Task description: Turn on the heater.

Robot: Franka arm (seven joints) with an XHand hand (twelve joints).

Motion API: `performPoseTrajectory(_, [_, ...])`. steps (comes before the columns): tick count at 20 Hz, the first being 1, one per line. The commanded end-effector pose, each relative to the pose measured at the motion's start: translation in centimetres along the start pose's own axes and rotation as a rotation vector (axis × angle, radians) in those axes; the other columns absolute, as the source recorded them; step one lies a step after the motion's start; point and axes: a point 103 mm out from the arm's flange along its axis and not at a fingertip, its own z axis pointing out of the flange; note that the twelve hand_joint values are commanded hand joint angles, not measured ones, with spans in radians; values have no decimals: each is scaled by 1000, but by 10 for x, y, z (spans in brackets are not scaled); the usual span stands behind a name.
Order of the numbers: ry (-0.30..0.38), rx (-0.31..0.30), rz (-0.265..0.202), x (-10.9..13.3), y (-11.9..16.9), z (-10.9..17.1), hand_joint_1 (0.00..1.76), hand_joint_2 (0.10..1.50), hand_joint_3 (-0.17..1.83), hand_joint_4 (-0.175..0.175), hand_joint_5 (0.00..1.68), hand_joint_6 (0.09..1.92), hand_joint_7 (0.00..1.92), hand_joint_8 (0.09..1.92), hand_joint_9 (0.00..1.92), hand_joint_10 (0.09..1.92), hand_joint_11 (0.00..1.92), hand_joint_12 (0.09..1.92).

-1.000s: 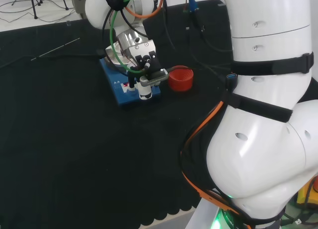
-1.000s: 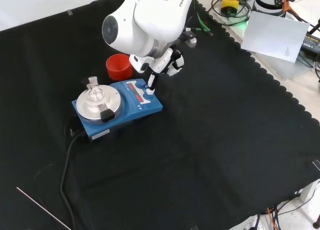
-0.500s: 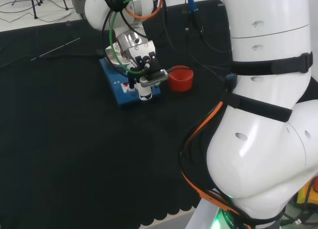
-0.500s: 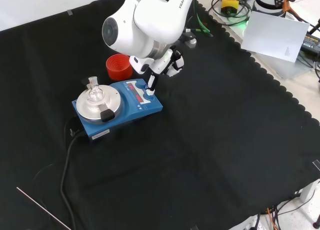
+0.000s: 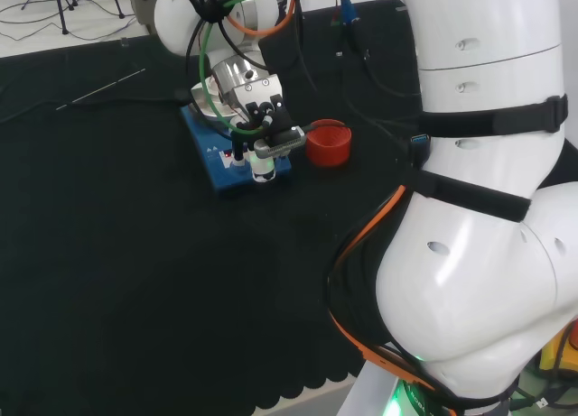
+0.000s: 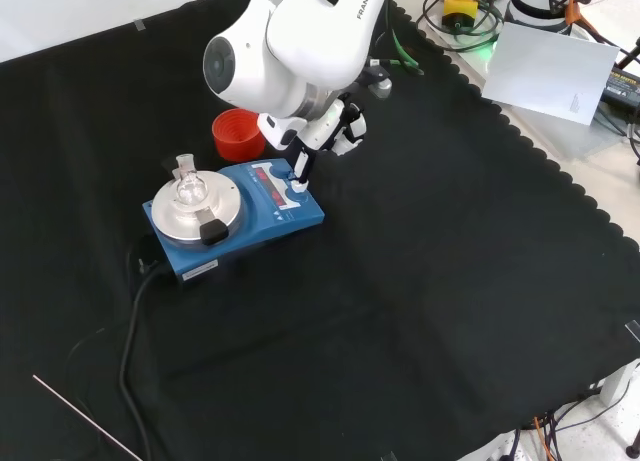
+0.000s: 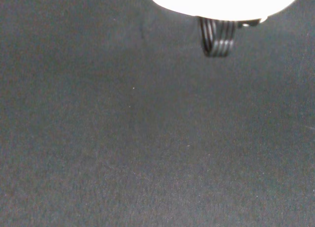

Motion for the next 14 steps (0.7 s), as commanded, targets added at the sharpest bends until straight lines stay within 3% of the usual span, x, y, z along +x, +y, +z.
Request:
performPoseTrajectory(1, [13, -16, -13, 1, -12, -18, 1514, 520, 1318, -25, 406, 87, 1755, 1733, 1868, 1501, 1770, 1505])
performPoseTrajectory(7, [12, -58, -11, 0, -31, -47, 1514, 519, 1319, -25, 411, 87, 1755, 1733, 1868, 1501, 1769, 1505])
performPoseTrajectory(14, [33, -78, -10, -6, -37, -58, 1515, 519, 1319, -26, 415, 87, 1755, 1733, 1868, 1501, 1771, 1504])
